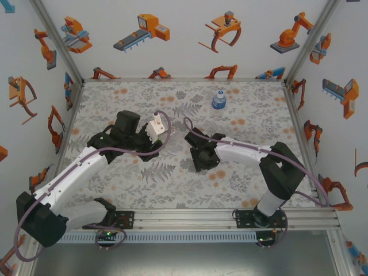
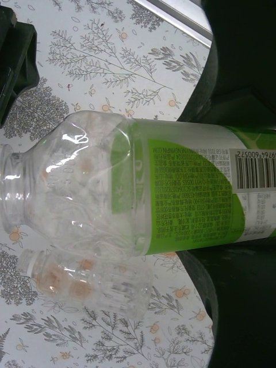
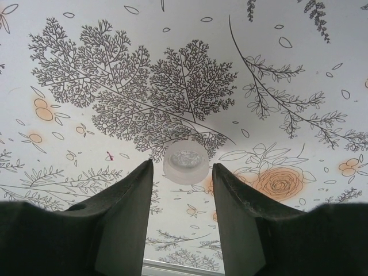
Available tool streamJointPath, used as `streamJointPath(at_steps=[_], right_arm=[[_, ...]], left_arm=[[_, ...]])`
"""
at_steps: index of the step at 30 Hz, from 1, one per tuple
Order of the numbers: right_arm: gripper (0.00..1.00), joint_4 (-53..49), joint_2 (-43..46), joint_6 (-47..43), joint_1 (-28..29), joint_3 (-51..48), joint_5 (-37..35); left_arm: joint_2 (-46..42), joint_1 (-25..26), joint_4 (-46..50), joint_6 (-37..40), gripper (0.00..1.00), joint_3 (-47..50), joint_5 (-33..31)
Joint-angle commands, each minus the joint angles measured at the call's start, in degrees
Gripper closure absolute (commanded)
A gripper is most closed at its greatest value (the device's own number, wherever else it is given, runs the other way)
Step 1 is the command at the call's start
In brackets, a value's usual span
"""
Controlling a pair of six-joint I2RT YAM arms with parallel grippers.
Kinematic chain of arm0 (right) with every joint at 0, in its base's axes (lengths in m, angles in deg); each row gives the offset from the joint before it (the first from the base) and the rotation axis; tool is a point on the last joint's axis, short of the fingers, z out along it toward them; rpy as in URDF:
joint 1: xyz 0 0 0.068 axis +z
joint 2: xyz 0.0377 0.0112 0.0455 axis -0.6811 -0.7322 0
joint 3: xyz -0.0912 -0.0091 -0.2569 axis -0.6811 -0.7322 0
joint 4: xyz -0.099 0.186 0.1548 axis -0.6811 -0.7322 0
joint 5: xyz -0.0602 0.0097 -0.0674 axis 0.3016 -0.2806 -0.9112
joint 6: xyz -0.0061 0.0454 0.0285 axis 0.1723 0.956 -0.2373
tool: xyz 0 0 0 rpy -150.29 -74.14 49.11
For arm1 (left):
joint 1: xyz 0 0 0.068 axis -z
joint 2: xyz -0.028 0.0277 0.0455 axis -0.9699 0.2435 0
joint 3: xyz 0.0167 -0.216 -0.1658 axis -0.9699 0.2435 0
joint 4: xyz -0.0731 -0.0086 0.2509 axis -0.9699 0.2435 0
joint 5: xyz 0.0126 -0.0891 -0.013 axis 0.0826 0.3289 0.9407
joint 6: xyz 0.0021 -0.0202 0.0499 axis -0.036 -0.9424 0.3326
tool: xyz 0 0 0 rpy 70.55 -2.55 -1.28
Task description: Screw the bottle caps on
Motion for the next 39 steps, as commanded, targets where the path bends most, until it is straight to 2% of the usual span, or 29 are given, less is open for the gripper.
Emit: streamJointPath(at_steps=[1,7,30,33,36,39], right_arm=[[0.56,-0.34,-0.34,1.01,0.48,0.76,0.1],[0.6,0.12,-0.63,1.15,0.51,0.32,0.32],[0.58,2.31,-3.36,1.77,0.46,-1.82,1.28],[0.62,3.3,-3.71,2.42,0.51,-2.52,1.71],[0.77,3.35,-3.16,2.66,0.51,-2.15,2.04],[0.81,5.28,-1.14,3.02,0.3,-2.35,3.17]], left_arm=[[0.3,0.09,0.95,0.72,0.9,-1.83,-0.04],[0.57,0.09,1.02,0.65,0.9,-1.96,0.01],[1.86,0.08,1.74,0.63,0.89,-2.44,0.1],[2.18,0.08,1.85,0.63,0.89,-2.61,0.06],[2.33,0.16,1.88,0.67,0.89,-2.66,-0.03],[2.33,0.12,1.87,0.64,0.89,-2.72,-0.01]])
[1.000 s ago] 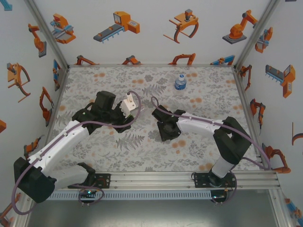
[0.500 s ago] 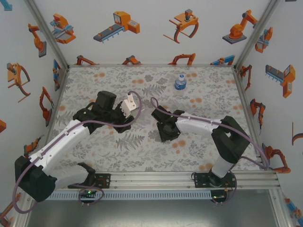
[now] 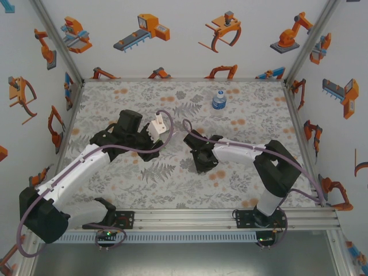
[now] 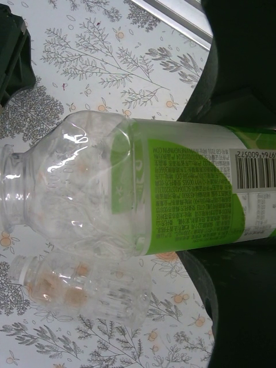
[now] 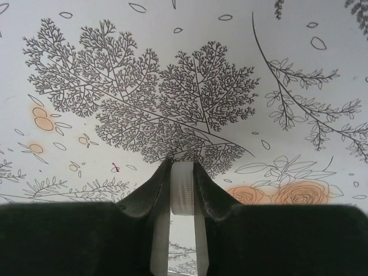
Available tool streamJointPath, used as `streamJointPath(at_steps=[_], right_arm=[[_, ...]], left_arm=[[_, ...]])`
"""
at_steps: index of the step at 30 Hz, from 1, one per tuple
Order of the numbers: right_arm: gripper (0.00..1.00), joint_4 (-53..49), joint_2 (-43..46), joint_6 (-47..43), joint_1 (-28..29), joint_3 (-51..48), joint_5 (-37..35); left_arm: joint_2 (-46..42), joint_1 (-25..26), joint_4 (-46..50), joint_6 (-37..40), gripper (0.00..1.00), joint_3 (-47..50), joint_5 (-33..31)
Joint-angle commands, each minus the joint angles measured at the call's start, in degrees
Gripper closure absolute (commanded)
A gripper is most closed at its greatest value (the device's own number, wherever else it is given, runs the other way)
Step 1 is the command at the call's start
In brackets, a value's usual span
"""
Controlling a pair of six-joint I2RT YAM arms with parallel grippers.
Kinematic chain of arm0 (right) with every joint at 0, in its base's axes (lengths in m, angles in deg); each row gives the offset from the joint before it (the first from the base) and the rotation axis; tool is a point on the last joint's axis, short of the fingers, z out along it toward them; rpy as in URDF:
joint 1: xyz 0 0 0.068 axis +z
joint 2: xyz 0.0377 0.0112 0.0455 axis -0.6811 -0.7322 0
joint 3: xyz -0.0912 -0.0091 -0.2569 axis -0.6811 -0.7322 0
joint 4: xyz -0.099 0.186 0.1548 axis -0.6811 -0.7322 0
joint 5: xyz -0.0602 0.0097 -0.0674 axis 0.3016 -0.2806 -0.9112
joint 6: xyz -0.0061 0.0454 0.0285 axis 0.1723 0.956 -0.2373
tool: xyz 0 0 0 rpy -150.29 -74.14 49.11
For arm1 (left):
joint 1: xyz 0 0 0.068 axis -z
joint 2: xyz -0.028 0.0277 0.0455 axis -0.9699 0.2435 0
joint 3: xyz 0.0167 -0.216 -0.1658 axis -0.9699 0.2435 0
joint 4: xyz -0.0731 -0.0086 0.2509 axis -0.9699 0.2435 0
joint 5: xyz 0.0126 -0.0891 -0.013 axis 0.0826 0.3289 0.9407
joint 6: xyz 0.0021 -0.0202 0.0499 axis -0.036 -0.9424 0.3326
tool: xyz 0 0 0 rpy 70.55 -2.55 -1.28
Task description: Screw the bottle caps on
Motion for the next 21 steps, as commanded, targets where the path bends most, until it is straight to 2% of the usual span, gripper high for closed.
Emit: streamJointPath(at_steps=[1,9,16,19,21], right_arm=[[0.81,3.3,1.92,1.43,-0.31,-1.42,2.2],[0.78,21.52,5.34,6.88,-7.28,-10.92,17.34],[0.63,33.57,10.41,11.65,-17.29,-25.53,24.0],[0.58,33.63,13.58,11.64,-20.73,-29.44,25.0],[0.55,28.38,16.32,9.84,-21.1,-29.25,21.65]], left_arm=[[0.25,0.15,0.95,0.7,0.89,-1.92,-0.04],[0.17,0.13,0.92,0.66,0.89,-1.83,-0.8],[0.38,0.17,0.83,0.63,0.89,-1.94,-1.12],[0.06,0.26,0.21,0.46,0.89,-1.7,-1.3],[-0.15,0.24,-0.07,0.47,0.89,-1.52,-1.85]])
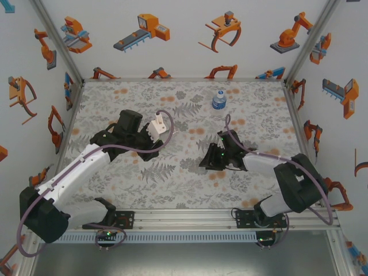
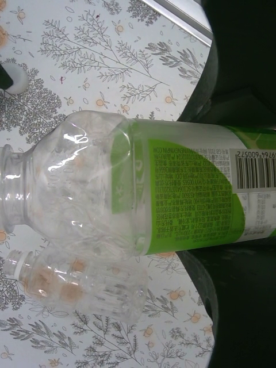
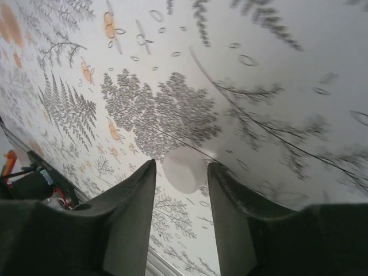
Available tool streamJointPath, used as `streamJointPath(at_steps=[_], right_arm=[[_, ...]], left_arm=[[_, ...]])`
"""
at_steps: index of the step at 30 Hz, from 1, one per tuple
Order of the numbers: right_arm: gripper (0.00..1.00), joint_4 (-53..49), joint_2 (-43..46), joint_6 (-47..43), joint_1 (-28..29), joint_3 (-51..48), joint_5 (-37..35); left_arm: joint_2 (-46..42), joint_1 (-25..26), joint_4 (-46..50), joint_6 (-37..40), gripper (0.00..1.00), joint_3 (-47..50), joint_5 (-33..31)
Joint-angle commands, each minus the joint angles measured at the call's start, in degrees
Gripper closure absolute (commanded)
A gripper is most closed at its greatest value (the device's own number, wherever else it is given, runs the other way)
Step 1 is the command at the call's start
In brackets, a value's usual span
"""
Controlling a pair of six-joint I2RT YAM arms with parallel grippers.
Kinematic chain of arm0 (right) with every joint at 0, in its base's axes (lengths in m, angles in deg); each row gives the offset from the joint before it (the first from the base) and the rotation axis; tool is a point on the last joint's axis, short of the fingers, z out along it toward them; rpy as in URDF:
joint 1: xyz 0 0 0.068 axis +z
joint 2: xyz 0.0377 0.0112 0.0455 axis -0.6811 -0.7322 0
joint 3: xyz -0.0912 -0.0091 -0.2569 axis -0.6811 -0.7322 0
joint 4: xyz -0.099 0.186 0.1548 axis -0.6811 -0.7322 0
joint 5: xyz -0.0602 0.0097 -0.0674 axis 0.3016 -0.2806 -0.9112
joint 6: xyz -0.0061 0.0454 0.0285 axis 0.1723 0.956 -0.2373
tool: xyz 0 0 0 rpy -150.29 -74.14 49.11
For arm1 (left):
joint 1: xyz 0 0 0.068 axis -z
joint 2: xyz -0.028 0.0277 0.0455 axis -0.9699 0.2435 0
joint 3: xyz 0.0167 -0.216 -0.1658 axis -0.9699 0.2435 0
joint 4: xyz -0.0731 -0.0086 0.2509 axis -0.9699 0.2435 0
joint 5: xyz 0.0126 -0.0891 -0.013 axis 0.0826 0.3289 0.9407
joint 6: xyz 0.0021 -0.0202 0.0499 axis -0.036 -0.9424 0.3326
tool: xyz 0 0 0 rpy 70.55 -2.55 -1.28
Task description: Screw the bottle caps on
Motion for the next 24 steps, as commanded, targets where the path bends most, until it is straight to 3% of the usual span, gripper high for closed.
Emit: streamJointPath(at_steps=[1,4,9,13,24], right_arm=[[0.53,-10.03,2.7,-2.67,-0.72,-1.68,-7.0],[0.53,-18.15,6.52,-6.72,-0.65,1.04,-11.96],[0.52,-22.94,10.27,-10.6,1.01,4.99,-13.51],[0.52,-26.42,10.87,-13.88,8.44,9.41,-22.9],[0.53,-26.13,1.37,-21.61,18.91,18.01,-28.43]], left_arm=[[-0.43,0.22,-0.28,0.48,0.89,-1.38,-0.89],[-1.06,0.13,-1.08,0.19,0.89,-0.81,-2.36],[-3.2,0.04,-3.89,-0.57,0.87,1.18,-3.76],[-4.8,-0.06,-5.52,-1.11,0.87,2.54,-5.59],[-5.81,-0.09,-6.41,-1.45,0.84,3.05,-6.89]])
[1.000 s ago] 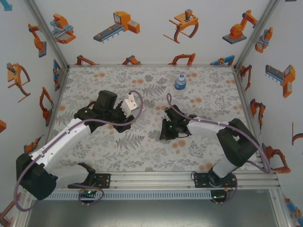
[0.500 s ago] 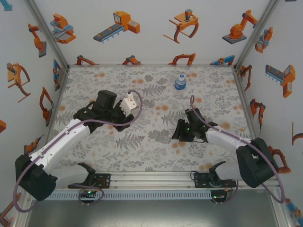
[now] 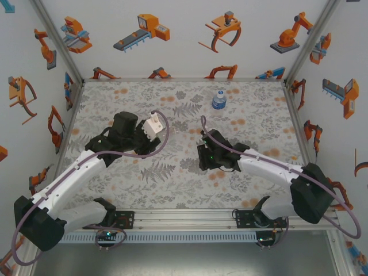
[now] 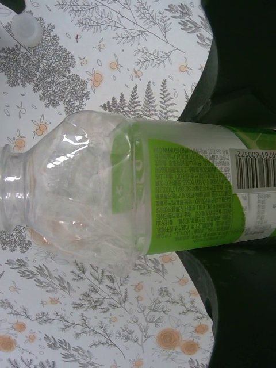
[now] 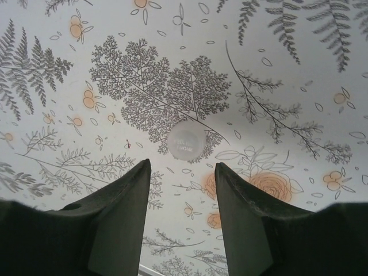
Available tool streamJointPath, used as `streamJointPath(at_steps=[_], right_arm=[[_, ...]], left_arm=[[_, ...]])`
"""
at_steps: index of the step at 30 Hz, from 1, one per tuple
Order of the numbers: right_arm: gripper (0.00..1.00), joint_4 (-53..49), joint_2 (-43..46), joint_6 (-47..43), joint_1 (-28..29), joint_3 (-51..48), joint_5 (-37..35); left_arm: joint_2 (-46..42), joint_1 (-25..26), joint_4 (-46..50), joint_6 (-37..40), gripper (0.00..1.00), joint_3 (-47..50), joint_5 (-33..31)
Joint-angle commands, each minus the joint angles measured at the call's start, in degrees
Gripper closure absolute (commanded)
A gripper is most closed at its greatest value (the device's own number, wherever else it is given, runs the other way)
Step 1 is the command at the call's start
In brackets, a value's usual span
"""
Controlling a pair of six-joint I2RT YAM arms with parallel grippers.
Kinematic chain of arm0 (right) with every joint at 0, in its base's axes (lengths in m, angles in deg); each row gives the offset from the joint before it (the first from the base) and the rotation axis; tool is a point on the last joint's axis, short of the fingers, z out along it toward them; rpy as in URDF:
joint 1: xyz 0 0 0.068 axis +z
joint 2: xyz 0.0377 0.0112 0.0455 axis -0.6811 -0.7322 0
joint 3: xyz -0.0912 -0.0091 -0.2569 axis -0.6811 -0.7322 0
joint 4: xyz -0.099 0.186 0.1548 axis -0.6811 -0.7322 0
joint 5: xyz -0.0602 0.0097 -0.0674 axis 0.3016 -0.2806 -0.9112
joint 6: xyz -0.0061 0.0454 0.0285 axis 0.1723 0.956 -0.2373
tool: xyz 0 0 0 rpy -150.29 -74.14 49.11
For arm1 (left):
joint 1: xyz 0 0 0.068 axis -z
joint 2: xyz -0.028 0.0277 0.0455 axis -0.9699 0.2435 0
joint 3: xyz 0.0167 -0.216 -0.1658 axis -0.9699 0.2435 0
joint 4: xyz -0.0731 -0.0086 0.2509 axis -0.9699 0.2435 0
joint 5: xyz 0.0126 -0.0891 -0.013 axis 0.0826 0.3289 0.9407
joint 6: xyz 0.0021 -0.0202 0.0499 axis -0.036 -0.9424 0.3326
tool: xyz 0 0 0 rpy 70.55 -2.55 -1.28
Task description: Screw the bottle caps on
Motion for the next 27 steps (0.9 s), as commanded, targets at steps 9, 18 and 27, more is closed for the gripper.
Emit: streamJointPath(at_steps=[9,18,27], right_arm=[[0.54,-3.76,-11.47,-3.95,2.91,7.32,-4.72],[0.58,-3.21,-14.83,-2.34,3.67,7.17,-3.37],[0.62,-2.97,-15.1,-2.03,4.1,6.32,-4.0]], left_arm=[[-1.97,0.03,-0.48,-1.19,0.81,-0.34,0.96],[-1.75,0.08,0.13,-1.23,0.81,-0.87,2.01],[-1.37,0.13,0.52,-1.22,0.8,-1.4,2.69]])
